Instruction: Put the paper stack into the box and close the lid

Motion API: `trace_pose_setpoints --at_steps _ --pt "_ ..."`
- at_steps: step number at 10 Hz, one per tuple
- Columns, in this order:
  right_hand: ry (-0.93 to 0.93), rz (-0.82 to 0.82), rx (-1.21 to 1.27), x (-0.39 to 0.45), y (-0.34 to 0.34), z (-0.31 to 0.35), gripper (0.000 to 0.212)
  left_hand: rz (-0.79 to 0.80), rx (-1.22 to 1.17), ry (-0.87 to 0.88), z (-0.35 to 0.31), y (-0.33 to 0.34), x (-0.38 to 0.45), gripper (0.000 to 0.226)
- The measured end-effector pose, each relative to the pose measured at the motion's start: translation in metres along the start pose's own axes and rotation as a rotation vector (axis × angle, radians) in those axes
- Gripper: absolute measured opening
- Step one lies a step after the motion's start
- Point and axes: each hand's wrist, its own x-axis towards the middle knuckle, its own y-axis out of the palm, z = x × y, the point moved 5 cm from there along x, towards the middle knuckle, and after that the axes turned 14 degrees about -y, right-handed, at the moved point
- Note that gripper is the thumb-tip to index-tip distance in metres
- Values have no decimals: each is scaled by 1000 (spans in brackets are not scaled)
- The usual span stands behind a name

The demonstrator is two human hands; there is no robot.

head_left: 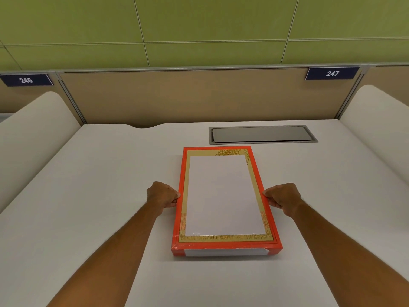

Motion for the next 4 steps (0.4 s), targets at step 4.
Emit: trace_pose_setpoints --at_steps 4 --pt "-591 -86 -775 -25 29 74 87 -359 633 653 -61 16 -49 81"
